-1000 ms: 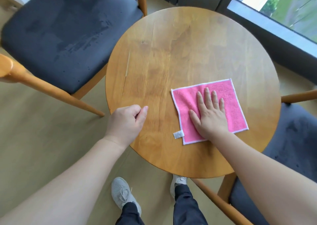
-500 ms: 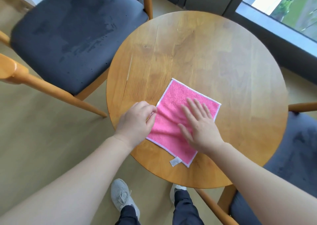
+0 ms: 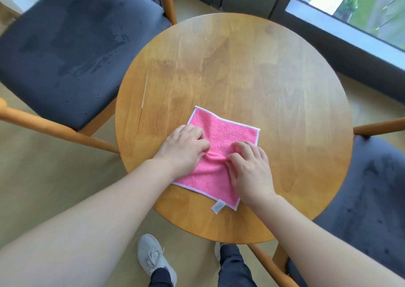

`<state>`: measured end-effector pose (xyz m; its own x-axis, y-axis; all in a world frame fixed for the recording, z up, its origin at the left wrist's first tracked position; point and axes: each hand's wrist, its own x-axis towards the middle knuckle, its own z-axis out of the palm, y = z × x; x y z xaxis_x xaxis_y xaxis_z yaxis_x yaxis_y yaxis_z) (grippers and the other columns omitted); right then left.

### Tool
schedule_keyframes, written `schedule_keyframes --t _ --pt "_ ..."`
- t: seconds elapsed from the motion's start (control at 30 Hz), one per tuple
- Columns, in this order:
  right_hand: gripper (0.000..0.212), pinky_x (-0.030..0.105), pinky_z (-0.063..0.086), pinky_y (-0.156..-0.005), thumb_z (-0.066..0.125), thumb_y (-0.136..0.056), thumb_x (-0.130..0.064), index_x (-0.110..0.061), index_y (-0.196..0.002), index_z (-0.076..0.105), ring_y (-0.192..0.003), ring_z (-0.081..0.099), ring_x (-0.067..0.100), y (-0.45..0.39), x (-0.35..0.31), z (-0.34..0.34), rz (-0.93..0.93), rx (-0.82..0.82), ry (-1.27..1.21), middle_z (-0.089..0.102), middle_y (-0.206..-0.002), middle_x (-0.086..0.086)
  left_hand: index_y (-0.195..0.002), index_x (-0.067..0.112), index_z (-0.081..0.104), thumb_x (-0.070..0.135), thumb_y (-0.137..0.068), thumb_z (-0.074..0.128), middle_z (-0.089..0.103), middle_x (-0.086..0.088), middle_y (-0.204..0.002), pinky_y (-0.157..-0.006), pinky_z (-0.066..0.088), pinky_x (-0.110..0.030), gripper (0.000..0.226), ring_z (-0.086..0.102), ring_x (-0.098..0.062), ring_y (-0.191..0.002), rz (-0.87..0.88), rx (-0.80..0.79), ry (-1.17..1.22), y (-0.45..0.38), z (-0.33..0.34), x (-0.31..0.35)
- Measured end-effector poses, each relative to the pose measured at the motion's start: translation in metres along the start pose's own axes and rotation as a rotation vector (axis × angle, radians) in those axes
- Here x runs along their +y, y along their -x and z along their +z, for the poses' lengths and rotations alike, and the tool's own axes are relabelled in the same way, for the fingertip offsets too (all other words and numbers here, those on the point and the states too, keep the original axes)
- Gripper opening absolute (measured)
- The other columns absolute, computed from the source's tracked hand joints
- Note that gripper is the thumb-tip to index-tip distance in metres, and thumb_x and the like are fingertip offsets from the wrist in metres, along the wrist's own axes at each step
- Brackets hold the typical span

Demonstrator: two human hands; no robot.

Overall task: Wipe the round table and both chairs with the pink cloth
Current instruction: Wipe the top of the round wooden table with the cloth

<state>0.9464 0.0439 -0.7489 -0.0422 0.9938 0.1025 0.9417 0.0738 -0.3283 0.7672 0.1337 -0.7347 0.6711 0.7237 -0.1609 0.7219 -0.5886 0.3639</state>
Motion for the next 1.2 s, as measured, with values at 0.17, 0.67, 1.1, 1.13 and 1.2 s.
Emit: schedule_keyframes --t 0.17,0.67,1.1,1.13,1.2 --pt "0.017 0.037 0.050 -0.077 0.070 -0.071 0.009 -0.001 -0.083 0.062 -0.064 0.064 0.029 -0.029 -0.014 -0.012 -0.028 0.043 -0.127 0.065 -0.071 0.008 -0.099 0.012 0.051 0.014 -0.091 0.048 0.055 -0.004 -0.098 -0.092 0.033 -0.031 0.010 0.049 -0.026 -0.099 -0.070 0.073 0.111 0.011 -0.018 -0.007" --pt "0.018 0.039 0.047 -0.072 0.067 -0.086 -0.010 -0.005 -0.104 0.065 -0.082 0.063 0.033 -0.119 -0.159 -0.021 -0.324 -0.054 -0.168 0.067 -0.090 0.009 -0.065 0.007 0.048 0.016 -0.078 0.052 0.048 -0.001 -0.066 -0.050 0.039 -0.032 0.016 0.046 -0.020 -0.060 -0.696 0.311 0.395 0.131 -0.109 -0.101" --pt "0.024 0.036 0.054 -0.065 0.058 -0.088 -0.007 -0.008 -0.111 0.065 -0.085 0.067 0.028 -0.102 -0.139 -0.020 -0.230 -0.103 -0.187 0.068 -0.100 0.005 -0.116 0.007 0.052 0.021 -0.087 0.043 0.055 -0.010 -0.105 -0.071 0.040 -0.030 0.033 0.054 -0.029 -0.091 -1.182 0.259 0.775 0.110 -0.056 -0.114" --pt "0.024 0.037 0.054 -0.066 0.058 -0.089 -0.007 -0.008 -0.112 0.065 -0.086 0.067 0.028 -0.101 -0.134 -0.020 -0.225 -0.111 -0.193 0.069 -0.101 0.005 -0.115 0.007 0.051 0.020 -0.087 0.042 0.057 -0.010 -0.103 -0.071 0.044 -0.031 0.033 0.056 -0.029 -0.090 -1.176 0.269 0.810 0.103 -0.051 -0.110" --pt "0.026 0.039 0.054 -0.068 0.057 -0.089 -0.007 -0.007 -0.113 0.065 -0.087 0.067 0.028 -0.099 -0.124 -0.022 -0.217 -0.124 -0.205 0.069 -0.102 0.006 -0.111 0.011 0.047 0.018 -0.086 0.040 0.055 -0.005 -0.094 -0.062 0.047 -0.031 0.026 0.057 -0.023 -0.081 -1.163 0.301 0.879 0.092 -0.041 -0.101"
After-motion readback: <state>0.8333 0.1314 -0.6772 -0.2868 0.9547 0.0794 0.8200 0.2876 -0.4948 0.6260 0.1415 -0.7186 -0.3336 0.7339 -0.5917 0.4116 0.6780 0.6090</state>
